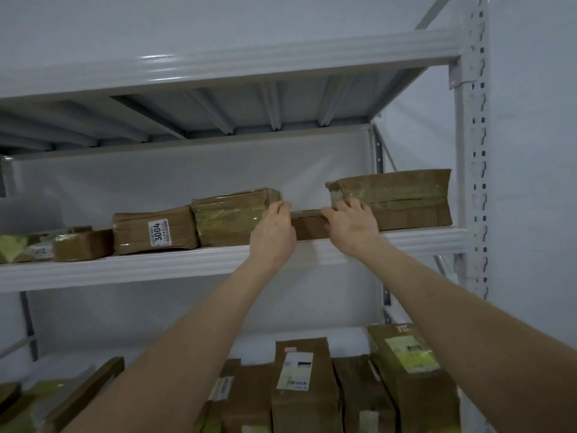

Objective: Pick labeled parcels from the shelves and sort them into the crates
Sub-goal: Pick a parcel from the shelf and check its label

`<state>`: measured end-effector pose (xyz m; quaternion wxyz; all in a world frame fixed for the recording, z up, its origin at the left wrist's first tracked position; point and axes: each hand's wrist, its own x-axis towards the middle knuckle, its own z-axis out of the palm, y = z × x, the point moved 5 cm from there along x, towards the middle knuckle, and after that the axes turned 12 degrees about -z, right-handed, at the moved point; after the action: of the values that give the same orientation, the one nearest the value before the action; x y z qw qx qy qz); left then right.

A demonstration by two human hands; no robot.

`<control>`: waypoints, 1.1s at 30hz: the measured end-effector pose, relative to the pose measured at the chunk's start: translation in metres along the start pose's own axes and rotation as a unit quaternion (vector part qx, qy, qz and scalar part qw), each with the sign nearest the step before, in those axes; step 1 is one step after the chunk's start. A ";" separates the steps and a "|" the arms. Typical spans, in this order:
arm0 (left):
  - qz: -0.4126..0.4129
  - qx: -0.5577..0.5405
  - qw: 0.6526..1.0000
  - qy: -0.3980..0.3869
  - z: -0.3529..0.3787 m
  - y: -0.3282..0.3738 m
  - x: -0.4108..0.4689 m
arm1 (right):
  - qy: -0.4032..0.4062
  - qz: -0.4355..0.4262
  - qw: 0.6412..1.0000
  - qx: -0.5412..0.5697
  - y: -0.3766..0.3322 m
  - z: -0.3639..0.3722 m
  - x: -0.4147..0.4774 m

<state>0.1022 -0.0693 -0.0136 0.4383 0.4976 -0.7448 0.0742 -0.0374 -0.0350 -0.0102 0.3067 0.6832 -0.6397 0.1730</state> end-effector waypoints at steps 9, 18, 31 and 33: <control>-0.161 -0.156 0.969 -0.100 0.004 0.007 0.003 | 0.003 0.136 0.979 0.152 0.014 -0.008 -0.016; -0.287 -0.332 0.895 -0.083 -0.013 -0.016 -0.012 | 0.082 0.200 0.919 0.329 0.016 -0.026 -0.046; -0.340 -0.371 0.834 -0.226 -0.015 -0.018 -0.073 | 0.021 0.251 0.799 0.546 0.000 0.004 -0.086; -0.348 -0.369 0.832 -0.223 -0.015 -0.019 -0.080 | 0.007 0.251 0.785 0.566 -0.001 0.006 -0.093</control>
<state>0.1354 -0.0167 -0.0687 0.4079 0.5284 -0.5721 -0.4766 -0.0488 0.0325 -0.0733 -0.1851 0.5479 -0.5741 0.5796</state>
